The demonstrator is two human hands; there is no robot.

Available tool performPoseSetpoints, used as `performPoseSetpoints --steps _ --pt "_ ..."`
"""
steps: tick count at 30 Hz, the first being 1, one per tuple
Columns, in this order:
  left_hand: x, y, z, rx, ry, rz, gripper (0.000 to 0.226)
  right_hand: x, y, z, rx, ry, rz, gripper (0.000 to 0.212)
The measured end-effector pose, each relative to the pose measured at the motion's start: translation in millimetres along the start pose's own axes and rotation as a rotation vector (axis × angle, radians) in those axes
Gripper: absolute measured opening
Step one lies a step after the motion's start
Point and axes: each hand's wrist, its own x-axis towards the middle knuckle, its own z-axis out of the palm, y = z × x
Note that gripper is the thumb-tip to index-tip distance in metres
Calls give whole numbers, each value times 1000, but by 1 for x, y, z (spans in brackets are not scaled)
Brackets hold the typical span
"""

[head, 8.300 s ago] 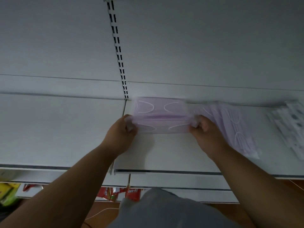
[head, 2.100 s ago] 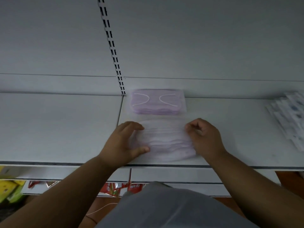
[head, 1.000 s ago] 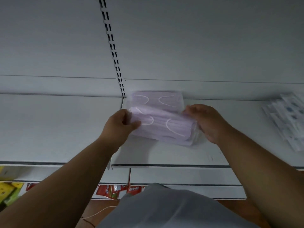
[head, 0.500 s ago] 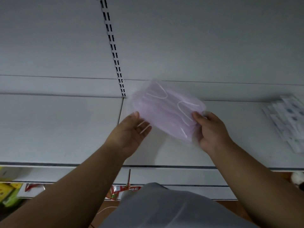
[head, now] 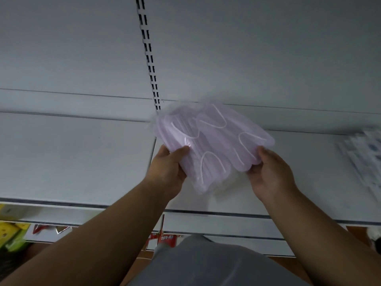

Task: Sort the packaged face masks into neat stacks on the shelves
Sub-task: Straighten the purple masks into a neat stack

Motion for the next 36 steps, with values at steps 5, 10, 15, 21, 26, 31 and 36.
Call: performPoseSetpoints --steps 5,10,15,21,26,31,36 --pt "-3 3 -4 55 -31 13 40 2 3 0 45 19 42 27" --pt "-6 15 -8 191 -124 23 37 8 -17 -2 121 -134 58 20" --pt "7 40 -13 521 -270 -130 28 19 -35 -1 -266 -420 38 20" --pt "10 68 2 877 -434 -279 66 31 -40 12 -604 -604 76 26" --pt "13 68 6 1019 -469 -326 51 36 -28 7 -700 -562 105 47" --pt "12 65 12 1249 -489 -161 16 33 -29 -4 -532 -649 233 58" --pt "10 64 17 1255 -479 -40 10 24 -23 -2 -589 -561 44 33"
